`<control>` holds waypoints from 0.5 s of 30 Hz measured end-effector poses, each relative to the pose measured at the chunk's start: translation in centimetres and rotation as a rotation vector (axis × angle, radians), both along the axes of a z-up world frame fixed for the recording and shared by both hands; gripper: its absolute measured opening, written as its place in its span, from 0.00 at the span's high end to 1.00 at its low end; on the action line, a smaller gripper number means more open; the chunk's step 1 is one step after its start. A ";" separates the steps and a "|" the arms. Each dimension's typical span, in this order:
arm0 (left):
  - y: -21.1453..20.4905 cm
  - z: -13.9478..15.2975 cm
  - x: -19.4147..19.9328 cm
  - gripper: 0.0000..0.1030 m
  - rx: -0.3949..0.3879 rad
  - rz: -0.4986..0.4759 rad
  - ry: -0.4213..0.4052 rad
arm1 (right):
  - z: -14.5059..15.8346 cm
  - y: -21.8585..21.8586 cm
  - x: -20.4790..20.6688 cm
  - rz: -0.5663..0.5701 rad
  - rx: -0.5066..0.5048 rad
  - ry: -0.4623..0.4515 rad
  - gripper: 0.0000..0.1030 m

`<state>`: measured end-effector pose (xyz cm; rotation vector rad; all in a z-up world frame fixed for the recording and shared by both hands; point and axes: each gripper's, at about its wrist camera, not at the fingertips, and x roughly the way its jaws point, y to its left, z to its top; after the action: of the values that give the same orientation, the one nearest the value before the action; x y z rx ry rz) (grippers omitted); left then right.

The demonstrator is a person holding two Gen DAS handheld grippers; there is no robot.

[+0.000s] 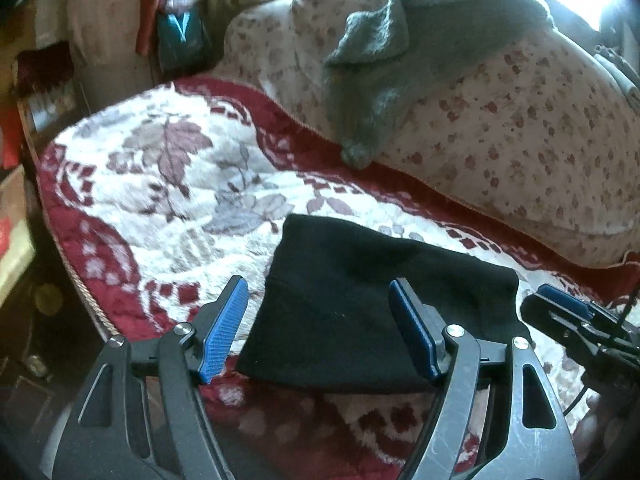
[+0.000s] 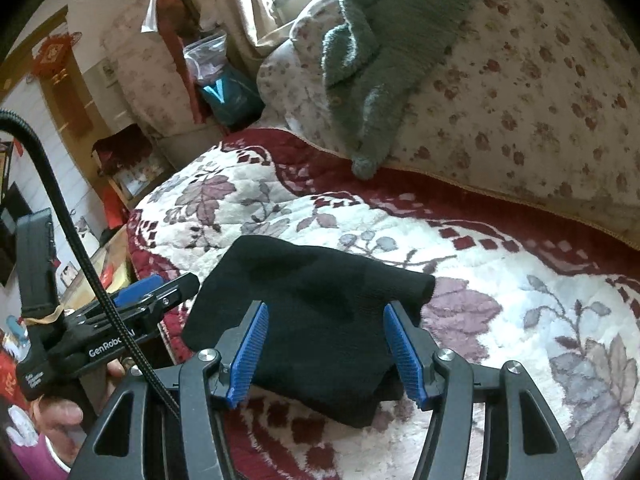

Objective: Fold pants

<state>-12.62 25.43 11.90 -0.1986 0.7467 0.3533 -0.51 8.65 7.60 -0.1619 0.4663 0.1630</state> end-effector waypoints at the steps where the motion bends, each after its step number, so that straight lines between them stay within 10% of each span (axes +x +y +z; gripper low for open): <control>1: -0.3 0.3 -0.4 0.28 0.016 0.000 -0.007 | -0.1 0.2 -0.2 0.004 -0.003 0.001 0.44; 15: -2.4 1.9 -2.6 0.28 0.085 0.011 -0.037 | -0.4 1.2 -1.9 0.038 -0.003 -0.012 0.44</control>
<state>-15.26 23.07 13.79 -0.1286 0.6925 0.3899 -2.40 9.89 7.25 -0.1749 0.4519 0.1989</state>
